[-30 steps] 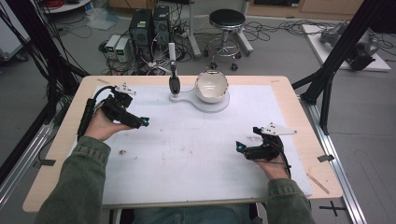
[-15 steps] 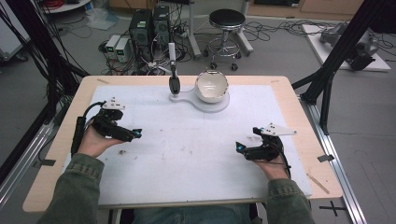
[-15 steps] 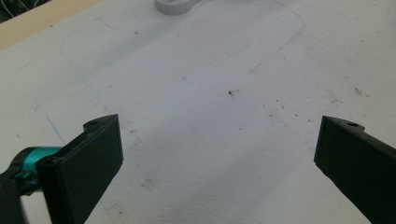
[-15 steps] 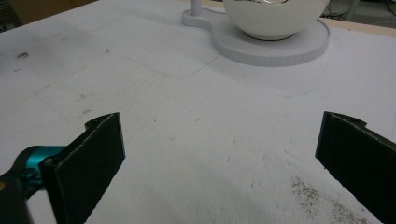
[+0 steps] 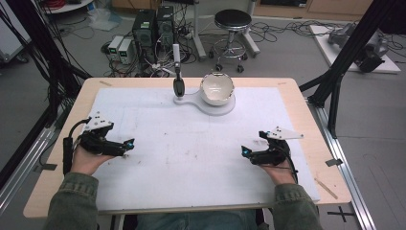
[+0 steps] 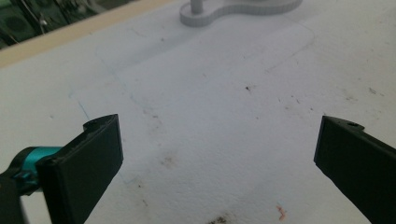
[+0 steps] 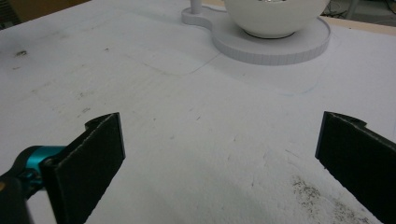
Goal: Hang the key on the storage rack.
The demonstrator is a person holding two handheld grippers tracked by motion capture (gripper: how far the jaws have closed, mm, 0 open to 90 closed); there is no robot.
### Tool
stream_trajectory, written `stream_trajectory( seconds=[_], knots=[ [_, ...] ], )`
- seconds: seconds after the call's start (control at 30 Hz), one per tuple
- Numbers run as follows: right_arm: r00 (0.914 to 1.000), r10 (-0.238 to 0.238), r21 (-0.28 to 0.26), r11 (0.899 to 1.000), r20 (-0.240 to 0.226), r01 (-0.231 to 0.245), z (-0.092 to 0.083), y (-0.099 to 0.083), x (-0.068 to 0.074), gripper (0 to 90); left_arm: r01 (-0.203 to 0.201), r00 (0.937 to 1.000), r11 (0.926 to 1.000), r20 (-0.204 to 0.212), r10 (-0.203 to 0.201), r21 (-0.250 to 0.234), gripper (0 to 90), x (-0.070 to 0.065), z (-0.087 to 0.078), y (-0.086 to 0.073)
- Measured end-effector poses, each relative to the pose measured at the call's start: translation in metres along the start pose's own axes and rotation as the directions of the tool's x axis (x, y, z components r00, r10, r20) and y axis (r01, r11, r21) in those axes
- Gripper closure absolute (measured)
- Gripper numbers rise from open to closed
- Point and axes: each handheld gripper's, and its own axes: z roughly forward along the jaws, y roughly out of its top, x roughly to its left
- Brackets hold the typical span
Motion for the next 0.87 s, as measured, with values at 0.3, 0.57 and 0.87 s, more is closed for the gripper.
stream_trajectory(
  seconds=[0.3,0.57,0.87],
  knots=[
    [1.0000,-0.001,0.000,1.000,-0.001,0.001,0.000,0.000,0.000,0.3,-0.017,0.9998,0.9988,-0.006,0.017,-0.045,1.7,-0.002,-0.011,-0.026],
    [0.9999,0.002,0.010,1.000,-0.013,-0.002,0.002,-0.001,0.001,0.3,-0.015,0.9972,0.9996,-0.074,0.013,-0.026,1.8,0.000,-0.015,-0.052],
    [0.9999,-0.001,0.032,0.999,-0.014,0.002,0.005,-0.003,0.005,0.3,-0.002,0.9989,0.9991,-0.046,0.000,-0.043,1.8,0.003,-0.013,-0.055]
  ],
)
